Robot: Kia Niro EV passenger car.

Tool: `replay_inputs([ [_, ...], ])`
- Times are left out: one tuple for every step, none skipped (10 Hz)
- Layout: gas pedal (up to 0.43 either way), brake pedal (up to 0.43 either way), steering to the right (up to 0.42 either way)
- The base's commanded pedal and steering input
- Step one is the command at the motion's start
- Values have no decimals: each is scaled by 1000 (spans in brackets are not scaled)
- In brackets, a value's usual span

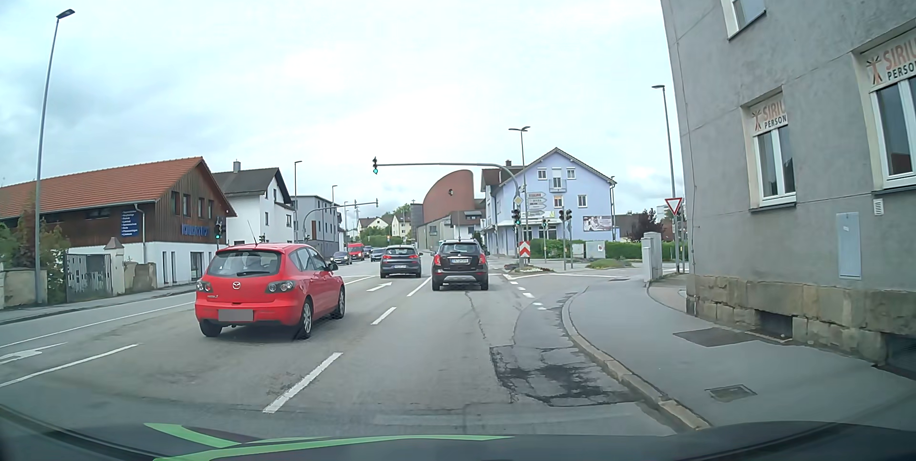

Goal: Follow the waypoints while adhering to traffic rules and regulations

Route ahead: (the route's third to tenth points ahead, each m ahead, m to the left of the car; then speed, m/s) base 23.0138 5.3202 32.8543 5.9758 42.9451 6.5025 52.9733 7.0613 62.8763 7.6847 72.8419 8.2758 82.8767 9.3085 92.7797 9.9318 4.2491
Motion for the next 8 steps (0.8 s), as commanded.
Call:
replay_inputs([
  [0, 0, 6],
  [0, 0, 6],
  [0, 0, 6],
  [0, 0, 6],
  [0, 0, 6],
  [0, 0, 6],
  [0, 0, 6],
  [0, 0, 6],
])
